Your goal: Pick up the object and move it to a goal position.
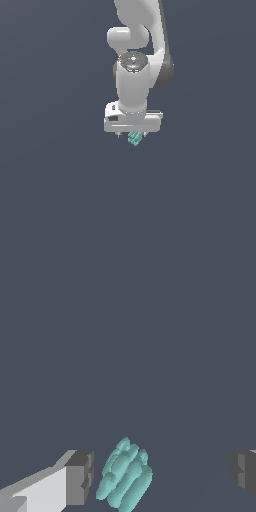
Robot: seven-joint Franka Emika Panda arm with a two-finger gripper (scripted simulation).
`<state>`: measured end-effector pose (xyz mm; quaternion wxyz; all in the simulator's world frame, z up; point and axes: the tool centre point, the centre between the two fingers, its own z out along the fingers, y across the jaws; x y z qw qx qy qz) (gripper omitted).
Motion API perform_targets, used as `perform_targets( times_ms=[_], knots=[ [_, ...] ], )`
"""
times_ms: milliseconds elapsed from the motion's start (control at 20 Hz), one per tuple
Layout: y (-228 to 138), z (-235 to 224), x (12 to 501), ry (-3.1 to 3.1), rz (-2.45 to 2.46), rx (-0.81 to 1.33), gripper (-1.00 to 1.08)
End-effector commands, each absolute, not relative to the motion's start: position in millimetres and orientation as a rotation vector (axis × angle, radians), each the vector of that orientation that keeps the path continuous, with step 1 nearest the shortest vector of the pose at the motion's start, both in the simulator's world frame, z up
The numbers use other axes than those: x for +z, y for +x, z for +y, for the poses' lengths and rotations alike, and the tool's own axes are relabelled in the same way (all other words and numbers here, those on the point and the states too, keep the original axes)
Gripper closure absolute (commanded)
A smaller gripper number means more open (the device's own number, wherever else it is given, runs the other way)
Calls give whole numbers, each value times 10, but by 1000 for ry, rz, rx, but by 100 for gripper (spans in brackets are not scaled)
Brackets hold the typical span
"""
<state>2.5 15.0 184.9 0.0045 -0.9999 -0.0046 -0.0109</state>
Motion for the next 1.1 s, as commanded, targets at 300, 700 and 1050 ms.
perform_targets(
  times_ms=[300,700,1050],
  knots=[
    [-19,67,1805,-3143,-12,4,-92],
    [-38,37,1787,-3146,-8,19,-92],
    [-92,73,1727,-3145,57,18,-92]
  ],
)
